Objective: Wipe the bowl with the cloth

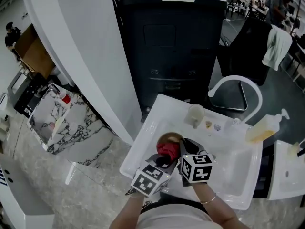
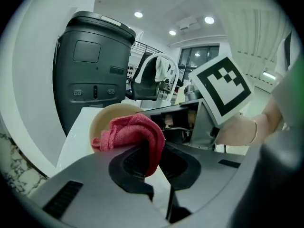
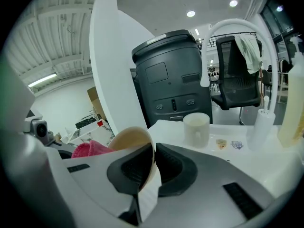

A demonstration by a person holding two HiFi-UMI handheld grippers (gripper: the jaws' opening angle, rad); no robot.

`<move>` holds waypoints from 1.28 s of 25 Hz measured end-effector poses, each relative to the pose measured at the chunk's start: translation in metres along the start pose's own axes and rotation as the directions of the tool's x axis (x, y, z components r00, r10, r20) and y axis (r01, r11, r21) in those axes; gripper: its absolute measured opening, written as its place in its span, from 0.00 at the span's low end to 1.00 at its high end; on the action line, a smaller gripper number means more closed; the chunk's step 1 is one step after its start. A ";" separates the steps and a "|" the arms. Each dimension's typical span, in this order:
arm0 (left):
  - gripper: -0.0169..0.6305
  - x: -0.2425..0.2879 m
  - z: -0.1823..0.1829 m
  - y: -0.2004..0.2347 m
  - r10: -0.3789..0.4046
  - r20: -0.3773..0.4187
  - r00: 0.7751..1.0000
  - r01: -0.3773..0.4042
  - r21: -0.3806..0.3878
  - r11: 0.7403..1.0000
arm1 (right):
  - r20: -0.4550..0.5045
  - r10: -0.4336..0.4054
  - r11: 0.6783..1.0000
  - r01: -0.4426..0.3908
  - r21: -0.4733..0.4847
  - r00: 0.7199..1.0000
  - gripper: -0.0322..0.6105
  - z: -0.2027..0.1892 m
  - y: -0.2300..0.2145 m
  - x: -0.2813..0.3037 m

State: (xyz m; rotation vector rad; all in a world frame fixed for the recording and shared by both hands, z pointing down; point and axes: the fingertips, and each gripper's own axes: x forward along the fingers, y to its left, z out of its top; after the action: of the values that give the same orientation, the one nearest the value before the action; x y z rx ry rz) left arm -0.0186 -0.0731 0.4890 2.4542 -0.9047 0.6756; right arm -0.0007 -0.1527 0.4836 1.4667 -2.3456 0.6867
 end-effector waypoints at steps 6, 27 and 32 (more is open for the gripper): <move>0.11 -0.009 -0.005 0.006 0.051 -0.017 0.999 -0.050 0.052 0.997 | -0.001 -0.013 1.000 0.013 0.010 1.000 0.10 -0.003 -0.008 -0.001; 0.11 -0.051 -0.005 0.045 0.201 0.054 0.978 -0.199 -0.051 0.979 | -0.049 -0.049 0.997 0.051 0.049 0.998 0.10 -0.022 -0.022 0.002; 0.11 -0.060 0.002 0.053 0.246 0.090 0.965 -0.241 -0.061 0.969 | -0.060 -0.056 0.997 0.059 0.049 0.997 0.09 -0.027 -0.024 0.001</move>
State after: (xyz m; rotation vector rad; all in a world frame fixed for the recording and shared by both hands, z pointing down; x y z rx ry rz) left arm -0.0949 -0.0825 0.4646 2.3711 -1.2609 0.6102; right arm 0.0199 -0.1478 0.5129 1.5081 -2.2487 0.7693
